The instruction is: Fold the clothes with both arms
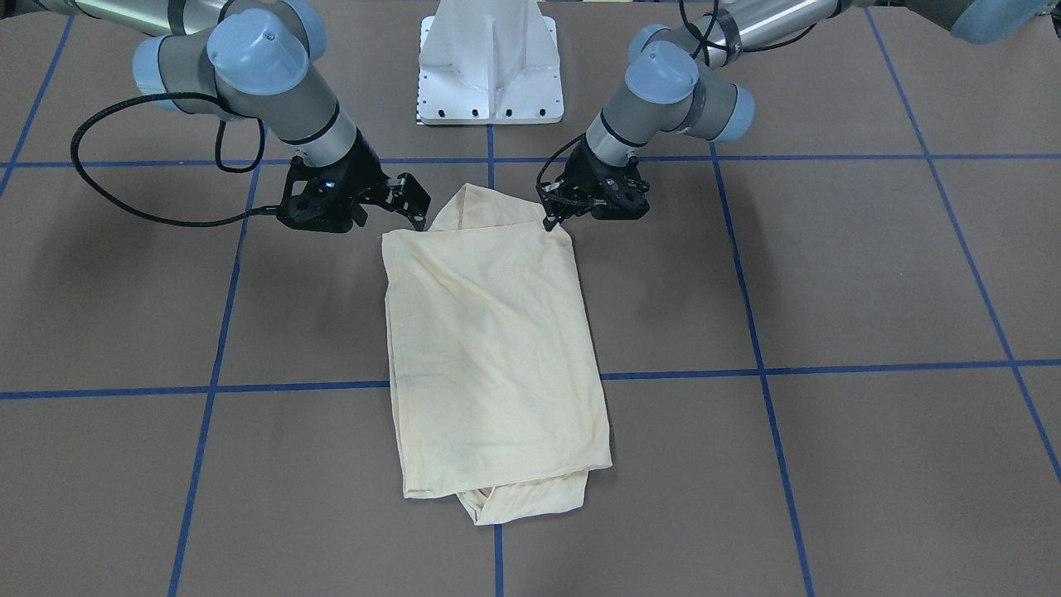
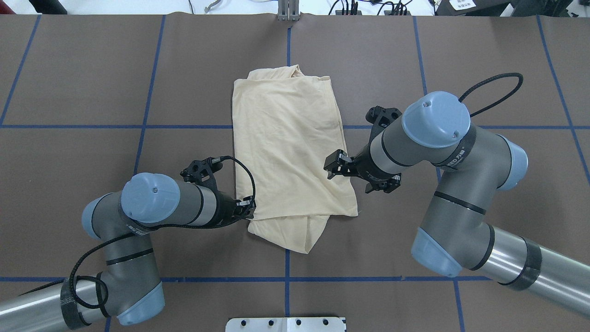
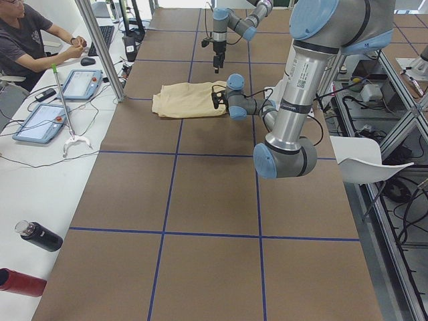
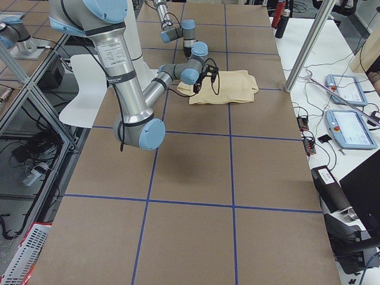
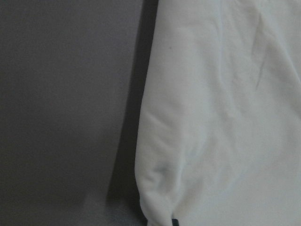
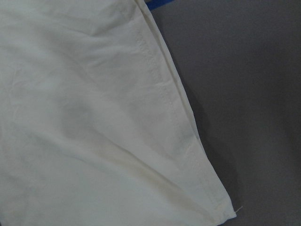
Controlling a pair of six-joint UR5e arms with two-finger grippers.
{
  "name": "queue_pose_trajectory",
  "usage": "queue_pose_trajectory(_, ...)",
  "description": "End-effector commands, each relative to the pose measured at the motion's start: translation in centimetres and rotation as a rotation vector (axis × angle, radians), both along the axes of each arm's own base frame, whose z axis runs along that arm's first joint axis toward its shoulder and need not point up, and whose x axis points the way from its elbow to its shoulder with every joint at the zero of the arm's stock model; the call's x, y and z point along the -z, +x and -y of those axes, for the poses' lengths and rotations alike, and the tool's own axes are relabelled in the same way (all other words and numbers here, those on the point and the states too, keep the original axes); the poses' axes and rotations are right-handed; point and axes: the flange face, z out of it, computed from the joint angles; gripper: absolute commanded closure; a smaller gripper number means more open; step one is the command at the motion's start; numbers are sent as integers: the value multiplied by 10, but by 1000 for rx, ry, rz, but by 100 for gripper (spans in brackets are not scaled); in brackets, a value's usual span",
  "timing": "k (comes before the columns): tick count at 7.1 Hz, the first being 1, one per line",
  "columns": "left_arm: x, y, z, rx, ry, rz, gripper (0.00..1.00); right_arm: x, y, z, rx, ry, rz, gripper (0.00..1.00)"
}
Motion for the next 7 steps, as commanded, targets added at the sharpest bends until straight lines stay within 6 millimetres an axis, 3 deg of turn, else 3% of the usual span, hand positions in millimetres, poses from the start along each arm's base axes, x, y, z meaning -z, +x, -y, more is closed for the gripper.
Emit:
queue_pose_trajectory(1,1,-2,2,3,1,-2,100,-4,-41,-34,-80,-27,-80,0)
queue_pose_trajectory(3,1,-2,3,5,0,0,100,8,-71,-44,-117,-98,-98,0)
queue_pose_trajectory(4,1,-2,3,5,0,0,100,18,-106,-36,-114,-106,-133,0)
queue_pose_trajectory(5,0,-3,3,6,0,0,100,15,-127,-26,-128,-104,-168,0)
queue_pose_trajectory(7,0,-4,6,10,1,1,100,5,-125,-28,-123,-103,-180,0)
